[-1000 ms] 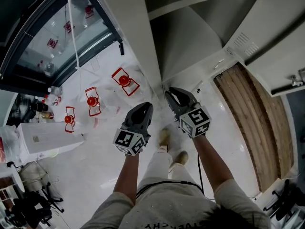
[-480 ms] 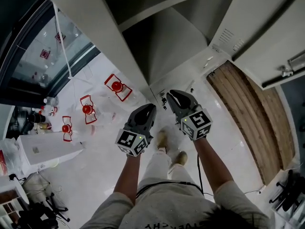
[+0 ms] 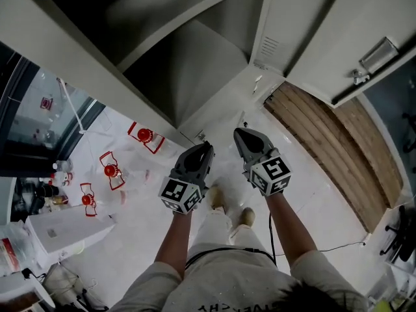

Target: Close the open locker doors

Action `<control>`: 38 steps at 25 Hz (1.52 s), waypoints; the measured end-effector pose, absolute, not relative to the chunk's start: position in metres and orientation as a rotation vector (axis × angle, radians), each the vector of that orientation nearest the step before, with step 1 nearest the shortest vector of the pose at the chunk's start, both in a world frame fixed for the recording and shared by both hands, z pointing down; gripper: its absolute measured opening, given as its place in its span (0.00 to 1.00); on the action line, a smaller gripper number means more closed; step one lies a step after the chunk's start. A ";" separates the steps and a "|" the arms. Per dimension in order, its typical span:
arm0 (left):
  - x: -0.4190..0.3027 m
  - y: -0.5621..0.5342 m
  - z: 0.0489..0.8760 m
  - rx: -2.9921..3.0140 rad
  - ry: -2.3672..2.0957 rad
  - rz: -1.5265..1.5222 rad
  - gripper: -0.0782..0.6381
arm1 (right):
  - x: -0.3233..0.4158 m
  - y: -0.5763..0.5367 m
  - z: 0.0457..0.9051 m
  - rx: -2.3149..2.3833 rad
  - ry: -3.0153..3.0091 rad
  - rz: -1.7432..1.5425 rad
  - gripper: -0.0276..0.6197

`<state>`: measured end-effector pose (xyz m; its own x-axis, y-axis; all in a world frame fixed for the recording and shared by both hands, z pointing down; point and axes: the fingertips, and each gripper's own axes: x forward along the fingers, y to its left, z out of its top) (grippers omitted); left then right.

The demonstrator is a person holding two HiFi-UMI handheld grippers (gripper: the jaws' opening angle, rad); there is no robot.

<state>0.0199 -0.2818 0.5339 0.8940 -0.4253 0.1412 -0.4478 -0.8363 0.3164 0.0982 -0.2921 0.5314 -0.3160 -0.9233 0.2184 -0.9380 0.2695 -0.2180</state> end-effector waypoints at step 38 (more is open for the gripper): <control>0.195 -0.214 0.445 2.726 -0.903 -0.013 0.15 | 0.362 -0.203 0.427 1.840 -2.461 0.358 0.29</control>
